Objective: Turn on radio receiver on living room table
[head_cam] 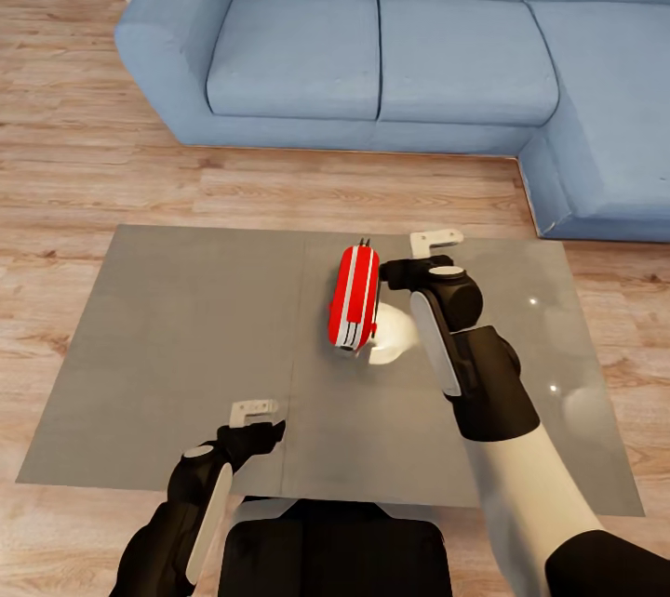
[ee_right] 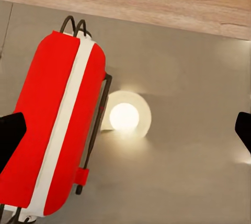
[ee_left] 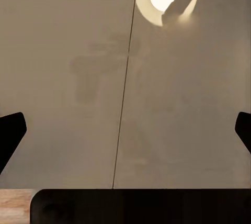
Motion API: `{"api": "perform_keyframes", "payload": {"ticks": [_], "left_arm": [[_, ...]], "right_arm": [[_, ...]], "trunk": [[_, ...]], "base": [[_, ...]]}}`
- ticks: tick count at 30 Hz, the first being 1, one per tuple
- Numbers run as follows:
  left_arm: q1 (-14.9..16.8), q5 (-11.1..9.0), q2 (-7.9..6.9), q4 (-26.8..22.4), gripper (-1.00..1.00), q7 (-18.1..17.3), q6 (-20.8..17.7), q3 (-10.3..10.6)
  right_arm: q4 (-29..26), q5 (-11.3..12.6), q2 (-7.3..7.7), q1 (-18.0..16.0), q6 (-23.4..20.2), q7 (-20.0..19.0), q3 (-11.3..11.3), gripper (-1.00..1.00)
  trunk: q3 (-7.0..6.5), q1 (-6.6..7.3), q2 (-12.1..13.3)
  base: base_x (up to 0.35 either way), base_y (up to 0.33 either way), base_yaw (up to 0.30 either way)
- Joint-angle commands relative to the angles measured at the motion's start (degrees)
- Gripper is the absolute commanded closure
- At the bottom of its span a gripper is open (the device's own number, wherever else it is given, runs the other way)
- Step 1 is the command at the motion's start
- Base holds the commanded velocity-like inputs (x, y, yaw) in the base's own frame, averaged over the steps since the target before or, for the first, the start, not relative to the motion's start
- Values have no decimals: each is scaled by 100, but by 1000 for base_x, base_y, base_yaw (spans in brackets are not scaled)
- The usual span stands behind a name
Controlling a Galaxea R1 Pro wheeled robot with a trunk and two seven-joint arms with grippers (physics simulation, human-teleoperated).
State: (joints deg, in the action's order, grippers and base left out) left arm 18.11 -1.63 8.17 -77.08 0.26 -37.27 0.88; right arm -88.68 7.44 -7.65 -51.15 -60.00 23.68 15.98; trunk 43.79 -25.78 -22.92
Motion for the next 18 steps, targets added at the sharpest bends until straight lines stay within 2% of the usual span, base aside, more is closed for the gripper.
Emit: {"api": "perform_keyframes", "payload": {"ticks": [1, 5, 7, 8, 18], "left_arm": [[-2, -1, 0, 0, -100, 0, 0, 0], [-3, -1, 0, 0, -100, 0, 0, 0], [-3, -3, 0, 2, -100, 3, 0, 0], [-3, -3, 0, 4, -100, 5, 0, 0], [-4, -4, 0, 9, -100, 1, 8, 0]], "right_arm": [[0, -2, -4, 0, 0, -1, 0, -100], [0, 13, -32, -1, 0, -18, -3, -100], [1, 61, -121, -4, 0, -22, -3, -100], [4, 104, -235, -4, 0, -20, -2, -100], [21, 201, -235, -8, 0, 13, -14, -100]], "trunk": [[0, 0, 0], [0, 0, 0], [0, 0, 0], [0, 0, 0], [0, 0, 0]], "base": [[0, 0, 0], [0, 0, 0], [0, 0, 0], [0, 0, 0], [0, 0, 0]]}}
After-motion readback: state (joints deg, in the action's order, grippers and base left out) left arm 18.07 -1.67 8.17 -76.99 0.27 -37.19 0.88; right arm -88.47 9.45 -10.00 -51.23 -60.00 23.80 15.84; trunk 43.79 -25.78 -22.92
